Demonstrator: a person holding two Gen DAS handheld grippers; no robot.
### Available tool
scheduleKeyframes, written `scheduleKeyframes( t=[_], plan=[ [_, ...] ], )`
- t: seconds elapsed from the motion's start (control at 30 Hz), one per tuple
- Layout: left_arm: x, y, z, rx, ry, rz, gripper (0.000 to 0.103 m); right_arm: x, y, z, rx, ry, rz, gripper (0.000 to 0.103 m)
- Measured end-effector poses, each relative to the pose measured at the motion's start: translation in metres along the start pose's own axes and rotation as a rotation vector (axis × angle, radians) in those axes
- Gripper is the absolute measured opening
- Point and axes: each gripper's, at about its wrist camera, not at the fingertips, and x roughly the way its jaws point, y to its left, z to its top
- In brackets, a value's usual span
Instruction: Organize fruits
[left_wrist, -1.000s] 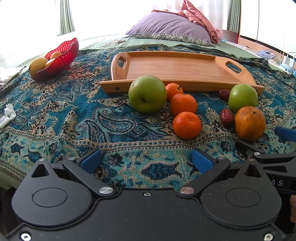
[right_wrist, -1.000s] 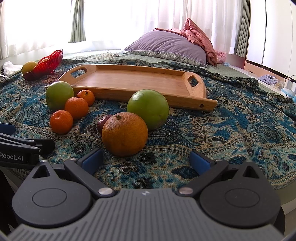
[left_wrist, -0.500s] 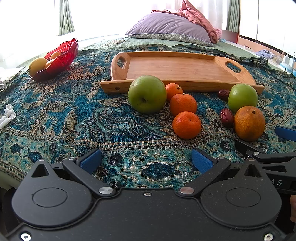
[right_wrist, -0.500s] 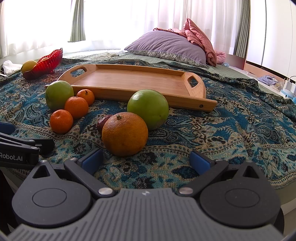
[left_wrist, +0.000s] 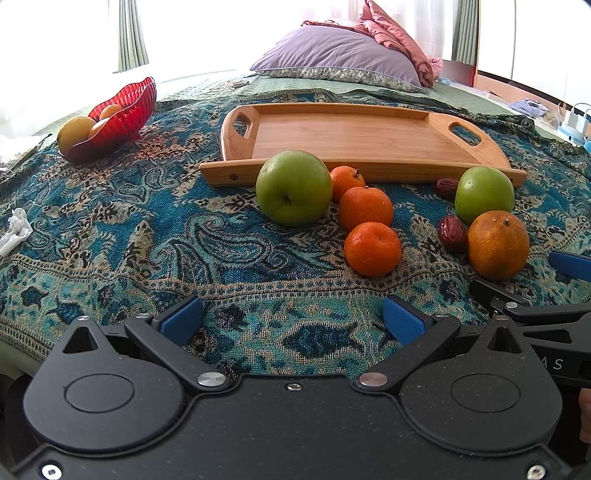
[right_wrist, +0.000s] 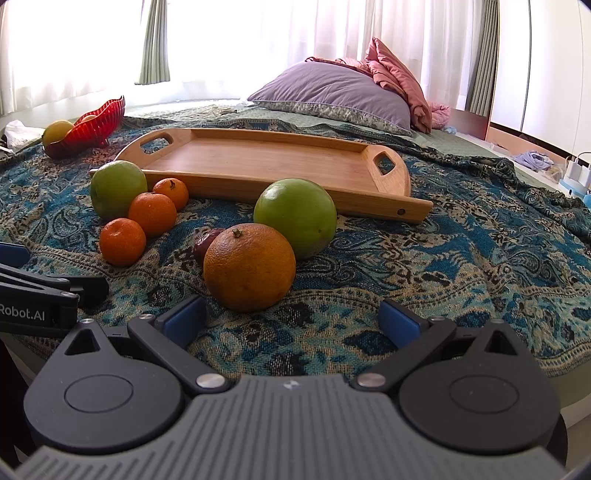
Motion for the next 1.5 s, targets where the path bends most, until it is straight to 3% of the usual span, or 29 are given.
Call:
scheduleKeyframes(
  t=[0.4, 1.17, 1.5],
  plan=[
    [-0.007, -0.006, -0.007, 0.002, -0.043, 0.034, 0.103, -0.003, -0.008, -0.001, 0.041, -0.020, 0.017, 0.103],
    [-0.008, -0.006, -0.005, 0.016, -0.053, 0.030, 0.103, -0.003, -0.012, 0.002, 0.051, -0.022, 0.048, 0.102],
    [-0.017, -0.012, 0.000, 0.035, -0.105, -0.006, 0.077, -0.022, 0.004, 0.007, -0.035, -0.139, 0.100, 0.077]
  ],
)
